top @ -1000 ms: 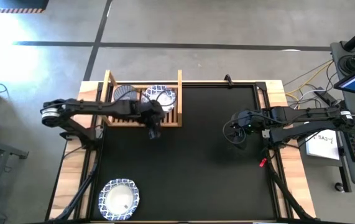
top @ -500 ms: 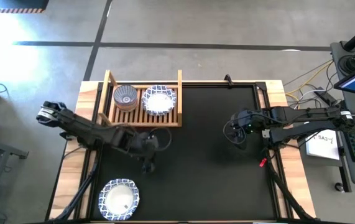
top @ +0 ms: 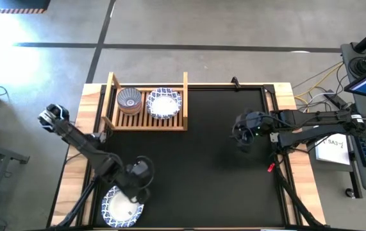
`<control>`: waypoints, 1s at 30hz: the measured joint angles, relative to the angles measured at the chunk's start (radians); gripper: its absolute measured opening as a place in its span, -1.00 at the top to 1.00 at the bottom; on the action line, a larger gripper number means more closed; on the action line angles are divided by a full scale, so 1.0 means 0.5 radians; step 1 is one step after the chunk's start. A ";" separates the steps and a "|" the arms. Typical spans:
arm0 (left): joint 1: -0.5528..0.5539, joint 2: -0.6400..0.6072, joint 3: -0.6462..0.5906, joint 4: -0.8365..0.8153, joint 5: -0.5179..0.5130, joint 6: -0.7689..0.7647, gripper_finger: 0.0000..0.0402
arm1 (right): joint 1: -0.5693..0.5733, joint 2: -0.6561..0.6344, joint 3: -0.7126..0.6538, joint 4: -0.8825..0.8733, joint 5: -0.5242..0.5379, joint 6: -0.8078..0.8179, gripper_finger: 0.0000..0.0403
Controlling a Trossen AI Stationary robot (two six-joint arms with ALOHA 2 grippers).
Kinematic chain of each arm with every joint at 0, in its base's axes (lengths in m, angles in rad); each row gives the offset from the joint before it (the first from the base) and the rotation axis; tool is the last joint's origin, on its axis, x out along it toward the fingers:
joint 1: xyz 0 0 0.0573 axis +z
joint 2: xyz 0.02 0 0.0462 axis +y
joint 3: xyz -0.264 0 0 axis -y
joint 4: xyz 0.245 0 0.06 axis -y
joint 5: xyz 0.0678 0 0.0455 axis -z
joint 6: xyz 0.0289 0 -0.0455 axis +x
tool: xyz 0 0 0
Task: Place and stack bowls onto a shelf
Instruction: Stack the white bowl on top of the white bowl on the shelf
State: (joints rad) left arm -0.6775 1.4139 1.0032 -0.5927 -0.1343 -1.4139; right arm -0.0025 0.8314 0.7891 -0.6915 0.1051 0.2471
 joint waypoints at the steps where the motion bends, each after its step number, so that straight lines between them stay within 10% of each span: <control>1: -0.045 0.000 0.001 -0.001 -0.023 -0.092 0.19 | 0.000 0.000 0.000 0.020 0.000 0.016 0.00; 11: -0.357 0.165 0.000 -0.001 -0.043 -0.490 0.19 | 0.000 0.002 0.000 0.100 0.000 0.147 0.00; 30: -0.515 0.181 0.001 -0.920 0.200 -0.112 0.19 | 0.000 0.006 -0.001 0.099 0.001 0.323 0.00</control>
State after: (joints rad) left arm -0.9352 1.5043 1.0035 -1.0525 -0.0345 -1.4699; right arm -0.0025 0.8344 0.7887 -0.6418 0.1055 0.4088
